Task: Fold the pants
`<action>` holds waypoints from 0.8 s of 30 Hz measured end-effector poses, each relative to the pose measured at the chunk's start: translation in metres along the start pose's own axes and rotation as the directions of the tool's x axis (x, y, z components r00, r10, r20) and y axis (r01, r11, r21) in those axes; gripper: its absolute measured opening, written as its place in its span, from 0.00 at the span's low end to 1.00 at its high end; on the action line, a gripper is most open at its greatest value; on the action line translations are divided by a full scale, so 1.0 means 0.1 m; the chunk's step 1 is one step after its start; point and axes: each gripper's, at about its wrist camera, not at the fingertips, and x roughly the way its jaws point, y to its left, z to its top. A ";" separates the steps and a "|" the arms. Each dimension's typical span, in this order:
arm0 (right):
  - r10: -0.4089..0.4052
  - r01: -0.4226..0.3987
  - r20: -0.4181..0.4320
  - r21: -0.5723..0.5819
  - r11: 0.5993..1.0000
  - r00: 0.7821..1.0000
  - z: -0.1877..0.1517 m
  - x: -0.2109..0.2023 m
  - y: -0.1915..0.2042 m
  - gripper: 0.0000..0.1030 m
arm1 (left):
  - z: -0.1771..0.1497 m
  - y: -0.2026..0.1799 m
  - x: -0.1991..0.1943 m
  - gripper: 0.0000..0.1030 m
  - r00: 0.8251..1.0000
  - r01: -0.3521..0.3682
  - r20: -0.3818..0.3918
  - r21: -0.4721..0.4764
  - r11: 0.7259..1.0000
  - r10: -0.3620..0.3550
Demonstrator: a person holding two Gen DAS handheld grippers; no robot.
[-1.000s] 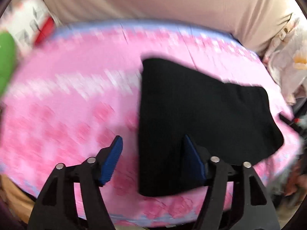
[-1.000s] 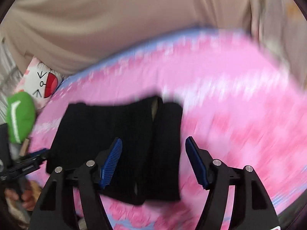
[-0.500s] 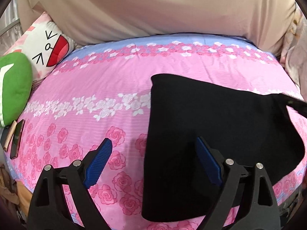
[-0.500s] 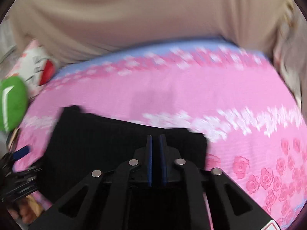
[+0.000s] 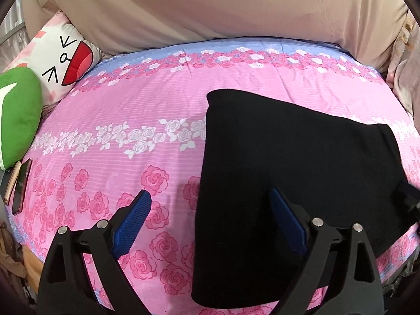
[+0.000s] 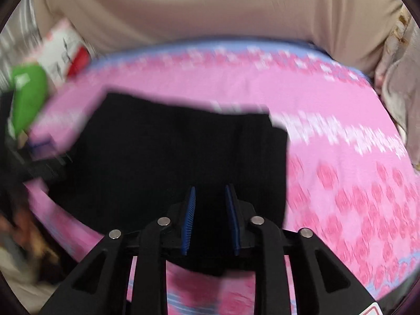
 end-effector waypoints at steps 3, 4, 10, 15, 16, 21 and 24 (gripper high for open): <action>0.014 -0.017 0.037 0.088 0.996 0.999 -0.03 -0.18 -0.11 0.23 | -0.02 -0.02 -0.02 0.86 1.000 -0.005 0.000 0.005 1.000 0.005; 0.019 -0.024 0.061 0.081 0.996 0.998 -0.03 -0.27 -0.09 0.25 | -0.03 -0.01 -0.05 0.86 1.000 -0.001 0.000 0.003 1.000 0.001; 0.002 -0.001 -0.014 0.059 0.998 1.000 -0.29 -0.15 -0.18 0.55 | -0.15 0.02 -0.13 0.86 0.999 0.048 -0.021 -0.007 0.999 -0.048; 0.072 -0.075 0.023 0.133 0.988 0.997 -0.27 -0.25 -0.23 0.56 | -0.19 -0.06 -0.18 0.86 0.999 0.045 -0.019 0.012 0.999 -0.045; 0.076 -0.076 0.005 0.126 0.989 0.997 -0.27 -0.18 -0.22 0.53 | -0.19 -0.10 -0.18 0.86 0.999 0.048 -0.020 0.016 0.999 -0.048; 0.095 -0.105 0.099 0.097 0.990 0.991 -0.21 -0.53 -0.15 0.21 | -0.20 -0.19 -0.18 0.86 0.999 0.034 -0.025 0.036 0.999 -0.033; 0.039 -0.044 0.088 0.059 0.997 0.995 -0.18 -0.52 -0.16 0.21 | -0.21 -0.20 -0.20 0.91 0.999 0.035 -0.018 0.031 0.999 -0.035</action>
